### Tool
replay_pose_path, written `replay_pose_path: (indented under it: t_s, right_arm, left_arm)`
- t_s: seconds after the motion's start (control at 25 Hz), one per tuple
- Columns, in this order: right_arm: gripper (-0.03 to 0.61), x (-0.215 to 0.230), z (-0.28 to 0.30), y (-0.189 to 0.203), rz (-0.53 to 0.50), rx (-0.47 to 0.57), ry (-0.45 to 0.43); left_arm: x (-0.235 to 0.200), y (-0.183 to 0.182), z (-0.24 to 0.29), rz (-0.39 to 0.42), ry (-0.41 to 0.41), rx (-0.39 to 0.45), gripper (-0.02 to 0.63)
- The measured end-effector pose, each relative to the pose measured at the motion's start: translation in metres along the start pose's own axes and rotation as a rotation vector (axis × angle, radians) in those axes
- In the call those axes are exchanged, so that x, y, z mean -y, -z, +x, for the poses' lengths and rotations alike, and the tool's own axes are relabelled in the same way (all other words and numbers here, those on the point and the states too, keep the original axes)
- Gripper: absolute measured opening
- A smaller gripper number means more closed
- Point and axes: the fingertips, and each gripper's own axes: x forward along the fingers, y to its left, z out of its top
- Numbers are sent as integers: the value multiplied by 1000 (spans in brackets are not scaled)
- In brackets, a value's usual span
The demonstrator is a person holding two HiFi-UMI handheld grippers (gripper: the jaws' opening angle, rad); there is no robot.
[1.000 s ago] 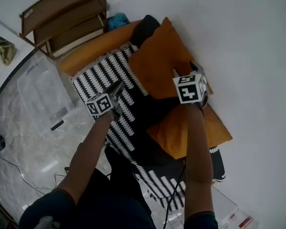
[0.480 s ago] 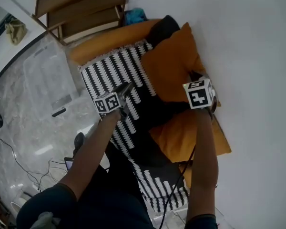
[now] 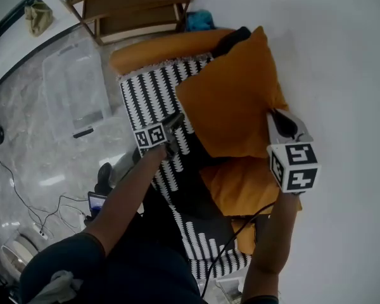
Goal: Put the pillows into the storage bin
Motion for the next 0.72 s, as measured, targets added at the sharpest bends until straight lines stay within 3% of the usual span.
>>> replay_pose_path:
  t_s: [0.12,0.24,0.32,0.4,0.52,0.64,0.72]
  right_arm:
    - [21,-17,-40,-41,-33,62,-44]
    - [21,-43,-72,-72,-90,125,-82]
    - [21,-61,-92,-90,-119,163,-115]
    - [21,-76,-111,-105,-133,193,-144]
    - [20,-91,-138,-121,-155,243,-174]
    - [20,-95,-157,-131,-166,284,-176]
    - [20,-92,-161,-135,-159,305,-164]
  left_arm:
    - [1,2,-19,-70,62,43,277]
    - [0,2,-46,-193,171,149,437]
    - [7,6,-59,-250,264,187,480]
    - [13,10,-64,-255,333,203,515]
    - [20,9,-69,-282,402,243,532]
    - [41,-6,-79,-286,519,296,529]
    - [56,-18,-92,-287,579,325,382]
